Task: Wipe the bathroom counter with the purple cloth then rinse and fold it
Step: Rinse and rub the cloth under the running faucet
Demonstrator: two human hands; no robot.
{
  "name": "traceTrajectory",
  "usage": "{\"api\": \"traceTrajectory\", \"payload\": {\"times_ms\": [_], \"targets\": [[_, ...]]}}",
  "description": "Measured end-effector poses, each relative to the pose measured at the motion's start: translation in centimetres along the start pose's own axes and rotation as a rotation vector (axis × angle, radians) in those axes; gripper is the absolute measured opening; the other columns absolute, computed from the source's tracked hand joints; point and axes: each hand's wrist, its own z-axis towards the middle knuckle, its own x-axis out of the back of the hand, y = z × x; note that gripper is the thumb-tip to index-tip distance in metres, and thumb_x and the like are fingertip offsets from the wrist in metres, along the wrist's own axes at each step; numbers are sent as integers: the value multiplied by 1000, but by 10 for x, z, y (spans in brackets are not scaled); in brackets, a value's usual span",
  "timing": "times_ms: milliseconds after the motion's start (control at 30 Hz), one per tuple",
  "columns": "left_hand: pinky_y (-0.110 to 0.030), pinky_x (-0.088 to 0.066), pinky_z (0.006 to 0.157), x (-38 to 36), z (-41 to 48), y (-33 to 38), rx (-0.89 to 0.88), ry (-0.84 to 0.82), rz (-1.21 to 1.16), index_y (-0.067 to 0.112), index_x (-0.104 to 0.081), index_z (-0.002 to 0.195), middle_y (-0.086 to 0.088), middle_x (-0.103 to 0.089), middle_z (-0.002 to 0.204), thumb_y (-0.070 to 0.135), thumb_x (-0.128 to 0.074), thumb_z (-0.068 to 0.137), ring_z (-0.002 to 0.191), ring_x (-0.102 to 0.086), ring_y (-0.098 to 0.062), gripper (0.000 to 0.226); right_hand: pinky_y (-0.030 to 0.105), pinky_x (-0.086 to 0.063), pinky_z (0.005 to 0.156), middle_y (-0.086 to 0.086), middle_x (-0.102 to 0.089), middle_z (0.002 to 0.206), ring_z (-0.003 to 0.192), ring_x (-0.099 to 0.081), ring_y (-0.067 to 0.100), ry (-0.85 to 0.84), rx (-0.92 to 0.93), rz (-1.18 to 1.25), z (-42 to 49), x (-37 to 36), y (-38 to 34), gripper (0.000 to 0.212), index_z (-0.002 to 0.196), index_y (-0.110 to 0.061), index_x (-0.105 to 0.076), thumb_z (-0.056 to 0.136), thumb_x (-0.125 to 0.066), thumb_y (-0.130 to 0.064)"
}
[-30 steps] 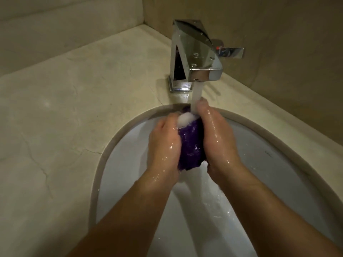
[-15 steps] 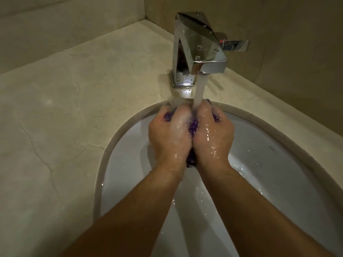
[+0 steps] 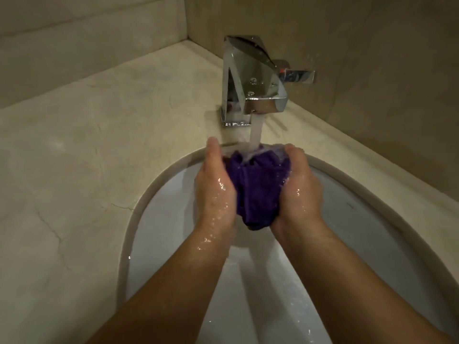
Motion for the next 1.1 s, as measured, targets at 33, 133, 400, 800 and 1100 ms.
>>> {"api": "traceTrajectory", "payload": {"times_ms": [33, 133, 400, 800, 1100], "targets": [[-46, -59, 88, 3, 1, -2, 77, -14, -58, 30, -75, 105, 1, -80, 95, 80, -48, 82, 97, -74, -27, 62, 42, -59, 89, 5, -69, 88, 85, -68, 22, -48, -57, 52, -6, 4, -7, 21, 85, -15, -74, 82, -70, -36], [-47, -59, 86, 8, -4, 0, 279, -179, -208, 25, -81, 98, -3, -80, 98, 70, -51, 90, 94, -75, -29, 54, 53, -55, 96, -1, -75, 113, 104, -71, 15, -87, 39, -67, -4, -2, 7, 40, 108, -25, -76, 84, -63, -54], [-42, -60, 82, 9, 1, 4, 20, -227, -92, 19, -75, 112, -10, -76, 110, 48, -70, 79, 101, -74, -28, 45, 34, -56, 91, -24, -70, 98, 97, -66, 0, -205, 407, -604, -19, -14, -1, 40, 119, -43, -65, 89, -47, -62], [-21, -53, 70, -3, 6, 6, -221, -101, -52, 19, -60, 56, 8, -58, 46, 12, -55, 98, 63, -65, -8, 43, 21, -47, 53, -9, -63, 63, 61, -62, 4, -15, 522, -741, -12, -29, 7, 24, 72, -25, -61, 90, -57, -42], [-42, -59, 76, -4, 13, 5, -188, -55, 12, 21, -72, 66, 1, -72, 70, 36, -66, 87, 71, -69, -20, 27, 34, -52, 60, -8, -61, 57, 59, -58, 10, -1, 387, -542, -1, -27, 2, 26, 64, -21, -60, 88, -63, -31]]}}
